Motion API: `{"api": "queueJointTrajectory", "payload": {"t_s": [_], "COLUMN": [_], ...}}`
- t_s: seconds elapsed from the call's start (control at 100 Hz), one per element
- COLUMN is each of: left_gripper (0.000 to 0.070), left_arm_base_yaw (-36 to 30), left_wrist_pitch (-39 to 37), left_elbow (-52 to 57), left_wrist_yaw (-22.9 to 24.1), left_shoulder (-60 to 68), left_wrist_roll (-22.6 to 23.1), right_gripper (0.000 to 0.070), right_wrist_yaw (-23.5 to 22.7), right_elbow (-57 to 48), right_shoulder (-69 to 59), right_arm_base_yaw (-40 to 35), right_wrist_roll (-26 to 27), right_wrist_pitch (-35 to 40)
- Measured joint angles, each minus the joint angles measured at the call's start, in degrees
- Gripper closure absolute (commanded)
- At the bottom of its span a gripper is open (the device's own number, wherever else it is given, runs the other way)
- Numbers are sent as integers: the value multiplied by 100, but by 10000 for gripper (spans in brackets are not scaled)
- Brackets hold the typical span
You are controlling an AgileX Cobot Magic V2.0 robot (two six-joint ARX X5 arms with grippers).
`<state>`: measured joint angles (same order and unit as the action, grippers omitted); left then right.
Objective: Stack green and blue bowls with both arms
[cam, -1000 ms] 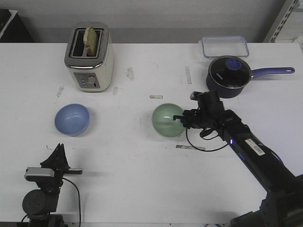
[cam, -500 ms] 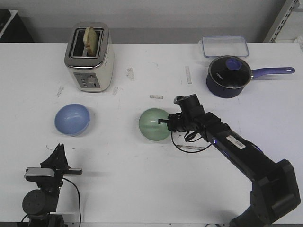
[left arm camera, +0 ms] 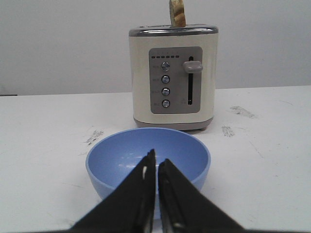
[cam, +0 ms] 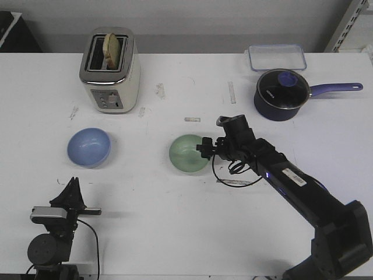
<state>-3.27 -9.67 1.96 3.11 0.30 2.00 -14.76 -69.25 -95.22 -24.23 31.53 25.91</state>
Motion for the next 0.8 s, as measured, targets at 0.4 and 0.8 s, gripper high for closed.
{"api": "queueJointTrajectory", "payload": {"t_s": [0.4, 0.8], "left_gripper": [699, 699], "left_arm_base_yaw": [0, 0], "left_wrist_pitch": [0, 0], "left_elbow": [0, 0], "left_wrist_yaw": [0, 0], "left_shoulder": [0, 0], "left_wrist_roll": [0, 0], "right_gripper": [284, 688], "right_wrist_yaw": [804, 2085], "right_elbow": [116, 1488], "right_shoulder": [1449, 3211], "right_arm_base_yaw": [549, 1534], "right_wrist_roll": [-1759, -3368], "right_wrist_pitch": [-199, -1047]}}
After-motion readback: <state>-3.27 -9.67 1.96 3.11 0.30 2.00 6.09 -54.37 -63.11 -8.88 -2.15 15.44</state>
